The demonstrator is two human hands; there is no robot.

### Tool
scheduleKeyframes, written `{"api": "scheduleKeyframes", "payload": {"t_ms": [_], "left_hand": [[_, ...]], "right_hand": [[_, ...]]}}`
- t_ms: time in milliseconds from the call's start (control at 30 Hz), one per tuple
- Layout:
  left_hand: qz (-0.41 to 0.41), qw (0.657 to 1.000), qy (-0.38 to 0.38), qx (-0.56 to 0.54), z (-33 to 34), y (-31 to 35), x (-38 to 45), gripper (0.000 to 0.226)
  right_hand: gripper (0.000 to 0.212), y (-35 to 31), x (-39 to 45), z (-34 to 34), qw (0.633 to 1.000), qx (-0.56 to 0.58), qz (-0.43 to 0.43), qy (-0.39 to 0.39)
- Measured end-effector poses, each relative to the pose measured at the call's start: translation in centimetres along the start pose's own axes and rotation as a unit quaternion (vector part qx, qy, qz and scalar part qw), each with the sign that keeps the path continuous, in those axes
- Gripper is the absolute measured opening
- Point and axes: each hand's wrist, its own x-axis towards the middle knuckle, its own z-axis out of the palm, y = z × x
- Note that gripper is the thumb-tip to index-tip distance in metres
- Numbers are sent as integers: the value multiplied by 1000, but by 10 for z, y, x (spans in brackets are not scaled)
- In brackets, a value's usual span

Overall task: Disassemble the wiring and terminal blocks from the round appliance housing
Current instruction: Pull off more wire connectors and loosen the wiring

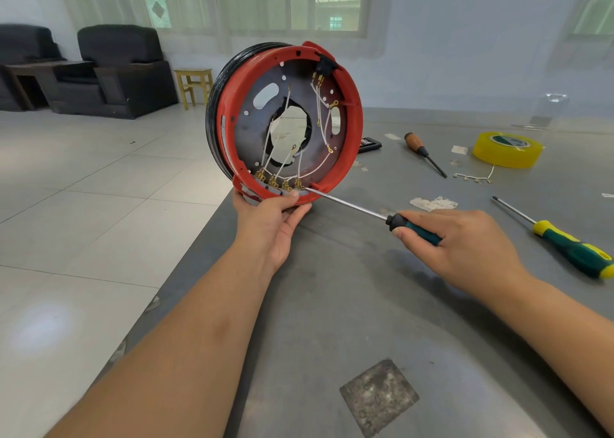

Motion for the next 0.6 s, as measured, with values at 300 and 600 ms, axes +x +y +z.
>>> {"api": "scheduleKeyframes", "payload": {"t_ms": [300, 600], "left_hand": [[-6, 1000, 13, -22, 2, 0, 1, 80], [-12, 999, 10, -33, 0, 0, 4, 72]], "right_hand": [[35, -6, -2, 8, 998, 50, 34, 10], [17, -1, -5, 23, 986, 147, 84, 11]]}}
